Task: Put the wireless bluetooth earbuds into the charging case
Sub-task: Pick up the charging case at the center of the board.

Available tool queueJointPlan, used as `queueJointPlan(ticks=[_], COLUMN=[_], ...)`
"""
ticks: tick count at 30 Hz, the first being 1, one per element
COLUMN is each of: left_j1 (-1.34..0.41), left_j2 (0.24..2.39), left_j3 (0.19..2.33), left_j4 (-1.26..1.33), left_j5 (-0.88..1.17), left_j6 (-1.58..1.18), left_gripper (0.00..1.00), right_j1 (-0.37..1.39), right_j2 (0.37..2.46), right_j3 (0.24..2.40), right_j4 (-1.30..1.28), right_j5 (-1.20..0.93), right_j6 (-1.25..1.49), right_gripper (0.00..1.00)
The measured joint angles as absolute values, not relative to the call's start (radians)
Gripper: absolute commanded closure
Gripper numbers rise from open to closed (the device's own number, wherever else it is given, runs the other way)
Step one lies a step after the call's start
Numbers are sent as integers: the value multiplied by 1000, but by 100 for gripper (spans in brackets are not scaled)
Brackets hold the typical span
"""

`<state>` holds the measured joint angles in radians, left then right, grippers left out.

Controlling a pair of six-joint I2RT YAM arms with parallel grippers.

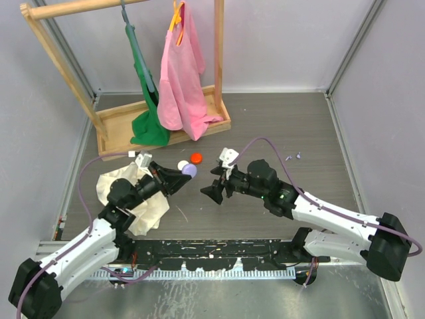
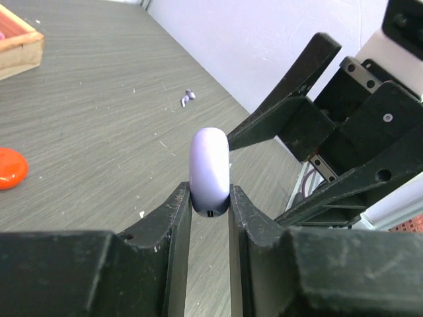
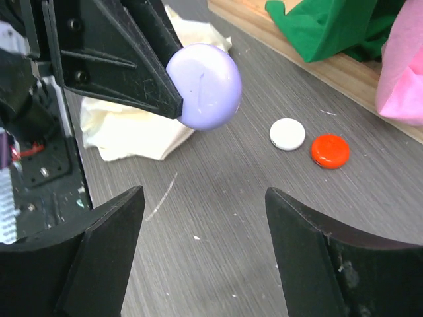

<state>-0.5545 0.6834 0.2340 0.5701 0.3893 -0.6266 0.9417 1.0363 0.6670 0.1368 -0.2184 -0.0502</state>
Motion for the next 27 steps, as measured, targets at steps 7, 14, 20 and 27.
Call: queueJointPlan(ticks=[7, 14, 20, 27], left_j1=[-554, -554, -554, -555], left_j2=[760, 831, 846, 847], left_j3=[233, 246, 258, 259], left_j4=[704, 766, 818, 851], left_j5=[378, 393, 410, 421], left_j6=[-647, -687, -733, -779], left_gripper=[100, 100, 100, 100], right_j1=[911, 896, 894, 888], right_j2=[990, 1005, 1087, 1197], right_j3=[503, 367, 337, 336], right_j4=[462, 792, 1018, 1206], right_j5=[-211, -165, -137, -129], right_j6=[196, 383, 487, 571], right_gripper=[25, 26, 28, 31])
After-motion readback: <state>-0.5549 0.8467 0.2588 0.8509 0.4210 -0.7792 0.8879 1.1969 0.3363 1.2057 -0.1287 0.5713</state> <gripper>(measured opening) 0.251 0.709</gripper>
